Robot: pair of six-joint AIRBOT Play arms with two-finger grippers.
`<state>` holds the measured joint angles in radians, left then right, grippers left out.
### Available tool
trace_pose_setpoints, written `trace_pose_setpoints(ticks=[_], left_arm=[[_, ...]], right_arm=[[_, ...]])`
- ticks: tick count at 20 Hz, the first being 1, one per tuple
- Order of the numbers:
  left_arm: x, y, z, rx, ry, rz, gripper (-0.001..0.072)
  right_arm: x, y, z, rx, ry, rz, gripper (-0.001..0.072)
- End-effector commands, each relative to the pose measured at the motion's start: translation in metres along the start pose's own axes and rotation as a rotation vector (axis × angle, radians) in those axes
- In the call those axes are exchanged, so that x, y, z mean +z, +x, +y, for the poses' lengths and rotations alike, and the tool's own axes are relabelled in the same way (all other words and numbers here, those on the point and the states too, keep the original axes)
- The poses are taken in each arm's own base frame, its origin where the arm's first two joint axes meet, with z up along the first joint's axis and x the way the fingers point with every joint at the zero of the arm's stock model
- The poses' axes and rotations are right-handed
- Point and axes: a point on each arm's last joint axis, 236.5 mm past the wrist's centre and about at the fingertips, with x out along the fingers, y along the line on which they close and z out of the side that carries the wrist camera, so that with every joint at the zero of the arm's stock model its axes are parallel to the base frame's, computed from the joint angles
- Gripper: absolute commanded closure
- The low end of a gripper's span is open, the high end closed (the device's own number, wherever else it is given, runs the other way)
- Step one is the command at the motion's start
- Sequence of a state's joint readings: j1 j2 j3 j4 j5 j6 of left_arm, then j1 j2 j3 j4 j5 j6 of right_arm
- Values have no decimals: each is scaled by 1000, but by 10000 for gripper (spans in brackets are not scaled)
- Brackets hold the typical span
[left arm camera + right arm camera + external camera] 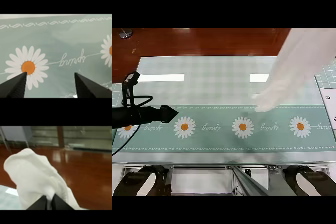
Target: Fold the shirts.
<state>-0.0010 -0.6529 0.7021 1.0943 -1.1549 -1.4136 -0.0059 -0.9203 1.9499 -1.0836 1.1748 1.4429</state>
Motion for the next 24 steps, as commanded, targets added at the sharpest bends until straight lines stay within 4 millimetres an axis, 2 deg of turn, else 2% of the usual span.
trace_pose_setpoints(ticks=[1, 4, 5, 6, 8, 10, 11, 13, 15, 16, 17, 18, 19, 20, 21, 22, 23, 24], left_arm=[[10, 0, -1, -5, -20, -48, 6], [17, -1, 0, -1, -20, -75, 6], [17, -1, 1, 0, -20, -76, 6], [17, -1, 1, 1, -32, -76, 6], [18, -1, 4, 13, -55, -82, 6], [21, -1, 6, 19, -53, -97, 6], [23, -1, 6, 19, -54, -101, 6], [22, -1, 6, 19, -56, -97, 6], [21, -1, 7, 21, -84, -96, 6], [20, 0, 7, 21, -86, -92, 6], [20, 1, 7, 21, -94, -87, 6], [19, 4, 8, 21, -97, -79, 6], [18, 7, 10, 23, -102, -68, 6], [17, 10, 11, 24, -107, -53, 6], [14, 14, 12, 24, -111, -33, 6], [9, 17, 14, 28, -105, -5, 6], [3, 19, 22, 54, -90, 25, 6], [-3, 19, 33, 93, -80, 51, 6]], right_arm=[[23, -13, 46, 132, -40, -68, 689], [6, -1, 73, 235, -37, 0, 689], [-11, 9, 84, 281, -35, 69, 689], [-37, 21, 94, 323, -29, 167, 688], [-111, 51, 118, 409, 18, 437, 688], [-177, 80, 149, 485, 25, 623, 688], [-218, 96, 162, 503, 26, 717, 688], [-311, 126, 175, 470, 34, 900, 688], [-403, 146, 188, 422, 129, 1044, 688], [-436, 154, 197, 420, 196, 1087, 688], [-456, 160, 206, 428, 267, 1120, 687], [-468, 165, 216, 442, 340, 1145, 592], [-471, 172, 219, 444, 391, 1143, 223], [-468, 178, 210, 429, 412, 1129, 88], [-458, 181, 195, 412, 419, 1117, 88], [-442, 181, 171, 391, 422, 1105, 87], [-426, 177, 138, 349, 414, 1089, 87], [-409, 167, 92, 269, 373, 1080, 88]])
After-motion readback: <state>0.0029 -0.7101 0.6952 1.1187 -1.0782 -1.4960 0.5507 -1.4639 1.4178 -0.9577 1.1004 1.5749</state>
